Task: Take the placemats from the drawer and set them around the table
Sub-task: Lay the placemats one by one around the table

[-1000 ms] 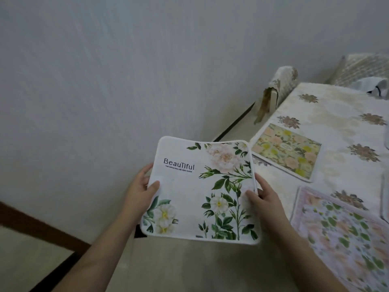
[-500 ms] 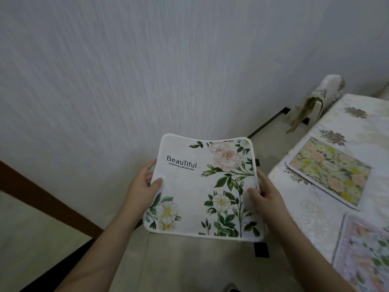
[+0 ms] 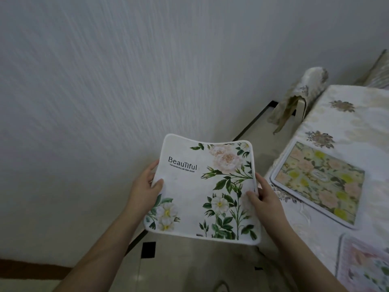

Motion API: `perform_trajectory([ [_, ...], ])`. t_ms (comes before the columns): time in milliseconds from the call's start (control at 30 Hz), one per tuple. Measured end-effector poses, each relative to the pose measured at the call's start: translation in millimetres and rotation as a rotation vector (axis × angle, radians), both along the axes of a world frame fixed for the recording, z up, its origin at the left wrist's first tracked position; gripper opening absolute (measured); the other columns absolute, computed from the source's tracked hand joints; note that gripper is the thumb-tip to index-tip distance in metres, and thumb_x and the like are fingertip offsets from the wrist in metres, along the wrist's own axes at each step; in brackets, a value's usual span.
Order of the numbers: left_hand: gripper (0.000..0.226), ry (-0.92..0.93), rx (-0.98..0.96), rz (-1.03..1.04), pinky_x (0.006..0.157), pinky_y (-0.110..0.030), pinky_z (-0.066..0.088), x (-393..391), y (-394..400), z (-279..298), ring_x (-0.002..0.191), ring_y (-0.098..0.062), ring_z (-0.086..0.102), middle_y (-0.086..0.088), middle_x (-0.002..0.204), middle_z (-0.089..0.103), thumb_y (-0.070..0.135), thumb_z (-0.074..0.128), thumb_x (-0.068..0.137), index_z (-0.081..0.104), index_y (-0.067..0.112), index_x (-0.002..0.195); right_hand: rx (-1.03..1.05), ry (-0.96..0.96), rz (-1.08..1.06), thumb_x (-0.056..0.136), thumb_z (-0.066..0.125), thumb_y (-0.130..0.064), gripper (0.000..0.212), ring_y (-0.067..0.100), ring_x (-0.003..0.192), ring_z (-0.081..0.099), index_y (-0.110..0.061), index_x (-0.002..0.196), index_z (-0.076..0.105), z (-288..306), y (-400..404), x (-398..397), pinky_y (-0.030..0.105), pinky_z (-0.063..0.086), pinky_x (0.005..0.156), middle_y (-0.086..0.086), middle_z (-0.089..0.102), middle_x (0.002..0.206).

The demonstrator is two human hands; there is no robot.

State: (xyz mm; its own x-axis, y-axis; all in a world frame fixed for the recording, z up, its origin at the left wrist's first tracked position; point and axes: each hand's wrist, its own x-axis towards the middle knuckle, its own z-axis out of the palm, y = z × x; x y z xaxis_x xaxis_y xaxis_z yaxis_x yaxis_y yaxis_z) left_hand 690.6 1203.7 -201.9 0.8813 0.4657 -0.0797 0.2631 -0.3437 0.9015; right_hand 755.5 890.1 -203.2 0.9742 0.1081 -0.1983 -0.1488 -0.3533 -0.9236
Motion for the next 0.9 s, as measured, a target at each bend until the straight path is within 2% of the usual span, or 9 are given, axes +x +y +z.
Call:
perform_trajectory([
  [67,0.059,-0.001,0.007,-0.005,0.085,-0.043,0.059,20.6,-2.8,-1.6,0.096,-0.01,0.071,0.008,0.112,0.072,0.007,0.062,0.092,0.048,0.036,0.142,-0.008,-0.012,-0.007,0.097,0.055,-0.013,0.052,0.006,0.087,0.069,-0.042,0.138,0.042,-0.3,-4.5,18.5,0.024,0.058,0.068,-0.006,0.069,0.112],
  [200,0.058,0.015,-0.017,-0.029,0.082,-0.041,0.06,51.2,-3.6,-8.5,0.092,-0.007,0.072,0.008,0.113,0.072,0.007,0.062,0.092,0.049,0.034,0.141,-0.019,0.003,-0.013,0.096,0.055,-0.012,0.053,0.01,0.088,0.071,-0.058,0.119,0.043,-1.7,-7.0,45.1,0.041,0.06,0.077,-0.008,0.07,0.11],
  [300,0.057,0.032,-0.022,-0.053,0.083,-0.045,0.06,78.2,7.1,-16.3,0.093,-0.009,0.073,0.012,0.11,0.073,0.013,0.065,0.091,0.05,0.04,0.139,-0.032,0.011,-0.024,0.094,0.056,-0.011,0.061,0.011,0.093,0.071,-0.069,0.11,0.043,-8.3,-2.0,65.9,0.045,0.06,0.08,-0.012,0.07,0.111],
  [433,0.058,0.05,-0.031,-0.094,0.086,-0.048,0.058,122.4,28.2,-25.8,0.097,-0.011,0.072,0.012,0.114,0.071,0.012,0.063,0.093,0.047,0.041,0.14,-0.046,0.014,-0.032,0.095,0.055,-0.014,0.053,0.006,0.09,0.071,-0.058,0.123,0.045,-15.5,15.4,98.5,0.042,0.061,0.077,-0.015,0.069,0.112],
  [533,0.058,0.022,-0.037,-0.152,0.091,-0.043,0.056,160.0,44.4,-31.0,0.102,-0.006,0.069,0.013,0.119,0.069,0.006,0.058,0.095,0.046,0.041,0.14,-0.078,0.007,-0.049,0.095,0.055,-0.016,0.053,0.0,0.085,0.07,-0.061,0.119,0.043,-14.1,36.5,124.5,0.027,0.059,0.068,-0.024,0.068,0.105],
  [633,0.059,0.018,-0.024,-0.237,0.097,-0.045,0.053,200.0,62.6,-34.7,0.109,-0.005,0.066,0.015,0.125,0.067,0.01,0.057,0.095,0.043,0.041,0.144,-0.09,0.016,-0.1,0.096,0.055,-0.017,0.049,0.0,0.087,0.069,-0.05,0.13,0.044,-13.5,57.5,153.6,0.02,0.056,0.064,-0.024,0.067,0.106],
  [733,0.061,0.012,-0.051,-0.274,0.097,-0.044,0.053,242.3,80.4,-33.3,0.109,-0.003,0.065,0.017,0.124,0.067,0.007,0.057,0.094,0.043,0.039,0.145,-0.101,0.041,-0.182,0.097,0.055,-0.017,0.051,0.004,0.09,0.069,-0.044,0.138,0.043,-10.1,76.8,181.2,0.03,0.06,0.071,-0.019,0.067,0.109],
  [800,0.061,0.004,-0.054,-0.294,0.099,-0.043,0.052,261.5,82.5,-29.7,0.11,-0.003,0.064,0.017,0.125,0.066,0.005,0.056,0.094,0.044,0.035,0.146,-0.084,0.051,-0.217,0.097,0.054,-0.017,0.051,0.007,0.093,0.07,-0.047,0.136,0.043,-7.7,82.3,191.9,0.039,0.061,0.077,-0.017,0.068,0.111],
  [900,0.059,0.002,-0.026,-0.37,0.1,-0.043,0.051,295.0,88.8,-28.9,0.114,-0.005,0.062,0.012,0.129,0.065,0.005,0.054,0.096,0.043,0.032,0.147,-0.098,0.047,-0.282,0.097,0.055,-0.018,0.053,0.007,0.094,0.069,-0.049,0.138,0.041,-7.1,90.1,210.2,0.042,0.061,0.079,-0.019,0.067,0.111],
])
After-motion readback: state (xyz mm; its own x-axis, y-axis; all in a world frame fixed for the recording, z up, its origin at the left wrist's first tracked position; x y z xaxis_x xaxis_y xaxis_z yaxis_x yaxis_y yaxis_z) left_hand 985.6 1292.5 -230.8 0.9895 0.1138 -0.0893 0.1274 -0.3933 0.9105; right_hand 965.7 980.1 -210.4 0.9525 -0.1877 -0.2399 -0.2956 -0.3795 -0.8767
